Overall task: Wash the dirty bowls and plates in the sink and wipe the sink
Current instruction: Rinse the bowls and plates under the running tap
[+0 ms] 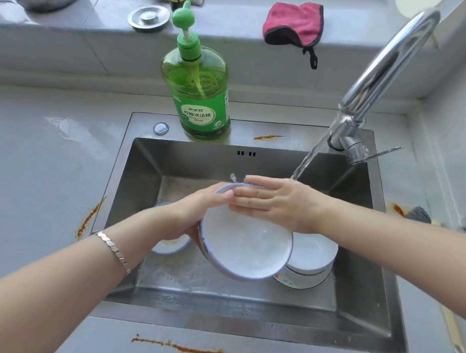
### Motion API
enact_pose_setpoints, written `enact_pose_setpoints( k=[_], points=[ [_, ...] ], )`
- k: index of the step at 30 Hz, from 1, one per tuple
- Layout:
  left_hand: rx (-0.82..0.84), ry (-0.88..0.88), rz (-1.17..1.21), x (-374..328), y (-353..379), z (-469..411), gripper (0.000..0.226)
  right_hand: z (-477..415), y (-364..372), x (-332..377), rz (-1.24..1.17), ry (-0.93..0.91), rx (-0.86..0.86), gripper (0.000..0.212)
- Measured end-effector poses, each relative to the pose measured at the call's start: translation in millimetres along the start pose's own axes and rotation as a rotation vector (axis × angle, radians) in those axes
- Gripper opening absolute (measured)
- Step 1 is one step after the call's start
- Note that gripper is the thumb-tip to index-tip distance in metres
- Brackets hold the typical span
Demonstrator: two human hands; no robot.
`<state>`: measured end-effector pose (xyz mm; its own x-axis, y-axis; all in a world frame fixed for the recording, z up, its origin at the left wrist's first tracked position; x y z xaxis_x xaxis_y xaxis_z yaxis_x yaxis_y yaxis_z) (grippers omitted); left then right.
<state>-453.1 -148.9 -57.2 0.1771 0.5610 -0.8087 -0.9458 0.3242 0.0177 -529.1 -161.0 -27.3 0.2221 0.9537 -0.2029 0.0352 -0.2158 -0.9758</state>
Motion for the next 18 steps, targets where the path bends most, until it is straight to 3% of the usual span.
enact_pose_setpoints(
  k=[3,7,9,11,13,14,16,18],
  points=[
    [0.015,0.024,-0.012,-0.1,-5.0,-0.3,0.021,9.1,-0.7,16.4,-0.071,0.046,-0.058,0.038],
    [-0.163,0.132,0.047,0.6,-27.5,-0.2,0.035,30.6,-2.6,19.3,-0.356,0.295,0.027,0.042],
    [-0.234,0.188,0.075,2.7,-33.2,2.4,0.034,48.1,-13.0,8.7,-0.834,0.548,-0.089,0.026],
    [-0.285,0.238,0.132,4.9,-36.0,5.9,0.034,76.6,-6.8,-8.8,-1.258,0.926,-0.277,0.024],
    [-0.303,0.266,0.194,6.1,-34.7,7.7,0.035,108.3,22.1,-14.8,-1.548,1.298,-0.387,0.045],
    [-0.3,0.273,0.227,6.6,-32.3,7.5,0.036,111.5,38.8,-6.1,-1.785,1.397,-0.344,0.061],
    [-0.279,0.281,0.285,6.5,-24.4,4.3,0.037,96.8,56.1,18.2,-2.261,1.358,-0.201,0.085],
    [-0.253,0.28,0.312,7.9,-16.0,-1.1,0.038,84.3,57.1,27.9,-2.44,1.257,-0.121,0.082]
  ],
)
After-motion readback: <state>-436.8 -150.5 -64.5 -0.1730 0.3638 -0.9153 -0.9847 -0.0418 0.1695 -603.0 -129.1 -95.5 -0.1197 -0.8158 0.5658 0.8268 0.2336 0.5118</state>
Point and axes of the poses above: each hand's wrist, its own z-axis away from the middle knuckle, its own y-axis out of the palm, x = y × z, the point moved 10 cm from there along -z, towards the middle knuckle, and after that the axes turned 7 degrees about y, right-handed, at the moved point
